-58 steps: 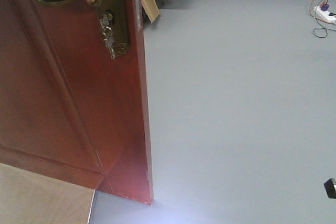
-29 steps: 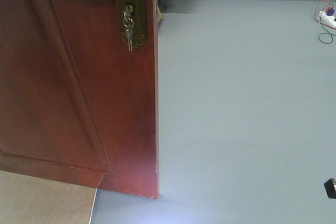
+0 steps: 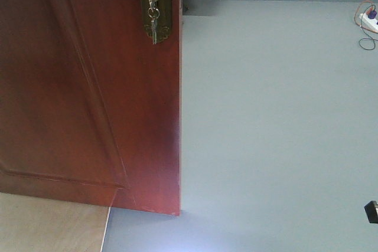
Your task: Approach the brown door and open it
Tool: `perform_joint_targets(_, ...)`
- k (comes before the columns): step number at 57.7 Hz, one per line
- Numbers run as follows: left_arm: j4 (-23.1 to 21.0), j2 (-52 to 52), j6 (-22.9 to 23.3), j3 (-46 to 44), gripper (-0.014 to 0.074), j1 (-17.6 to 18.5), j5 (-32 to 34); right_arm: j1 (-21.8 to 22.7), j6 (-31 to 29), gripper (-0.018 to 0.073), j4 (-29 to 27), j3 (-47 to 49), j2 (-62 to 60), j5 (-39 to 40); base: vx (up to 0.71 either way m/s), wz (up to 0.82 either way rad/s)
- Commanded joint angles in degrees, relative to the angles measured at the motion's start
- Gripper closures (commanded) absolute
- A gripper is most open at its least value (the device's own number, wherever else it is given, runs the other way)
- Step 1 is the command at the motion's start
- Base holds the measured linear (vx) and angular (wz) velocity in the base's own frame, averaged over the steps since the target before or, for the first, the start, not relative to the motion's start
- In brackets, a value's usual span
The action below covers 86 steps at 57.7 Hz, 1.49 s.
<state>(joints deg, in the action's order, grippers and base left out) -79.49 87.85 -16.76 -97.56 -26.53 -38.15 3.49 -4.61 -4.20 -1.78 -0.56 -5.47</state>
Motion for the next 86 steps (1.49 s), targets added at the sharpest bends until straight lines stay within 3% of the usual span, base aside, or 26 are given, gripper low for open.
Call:
perform_joint_targets(1,0.03,-2.97,-0.06,-1.65,0.06,0.27,2.74,0.26,-0.27,0.0559,0.41,-0.39,-0.73,4.4,0.0,0.0)
perform_joint_targets(9,14.14,-6.55,-2.36,-1.34,0.06,1.4,0.89,0.26,-0.27,0.0559,0.41,-0.39,-0.73,4.4,0.0,0.0)
perform_joint_targets(15,21.46,-10.98,-4.12,2.35,0.06,3.64,3.79,0.26,-0.27,0.0559,0.41,-0.39,-0.73,4.4,0.0,0.0)
perform_joint_targets(20,24.58,-17.09,-9.3,9.11,0.06,6.65,9.53,0.26,-0.27,0.0559,0.41,-0.39,-0.73,4.4,0.0,0.0)
perform_joint_targets(26,24.85,-25.29,-15.46,18.97,0.06,11.0,19.26,0.26,-0.27,0.0559,0.41,-0.39,-0.73,4.4,0.0,0.0)
perform_joint_targets(32,27.64,-33.62,-17.57,30.95,0.06,15.12,29.04,0.26,-0.27,0.0559,0.41,-0.39,-0.73,4.4,0.0,0.0)
perform_joint_targets(37,36.0,-41.07,-13.57,41.57,0.06,18.78,36.51,0.26,-0.27,0.0559,0.41,-0.39,-0.73,4.4,0.0,0.0)
perform_joint_targets(48,63.55,-53.52,11.53,62.21,0.06,23.13,43.51,0.26,-0.27,0.0559,0.41,-0.39,-0.73,4.4,0.0,0.0)
perform_joint_targets(56,76.17,-59.17,24.13,73.98,0.06,23.64,47.31,0.26,-0.27,0.0559,0.41,-0.39,-0.73,4.4,0.0,0.0)
perform_joint_targets(60,78.61,-62.13,27.56,79.24,0.06,23.64,49.63,0.26,-0.27,0.0559,0.41,-0.39,-0.73,4.4,0.0,0.0)
perform_joint_targets(66,78.44,-67.54,30.17,86.78,0.06,23.64,52.34,0.26,-0.27,0.0559,0.41,-0.39,-0.73,4.4,0.0,0.0)
perform_joint_targets(81,78.44,-78.79,26.79,98.18,0.06,23.64,52.24,0.26,-0.27,0.0559,0.41,-0.39,-0.73,4.4,0.0,0.0)
perform_joint_targets(86,78.58,-82.32,25.6,98.14,0.06,24.41,46.63,0.26,-0.27,0.0559,0.41,-0.39,-0.73,4.4,0.0,0.0)
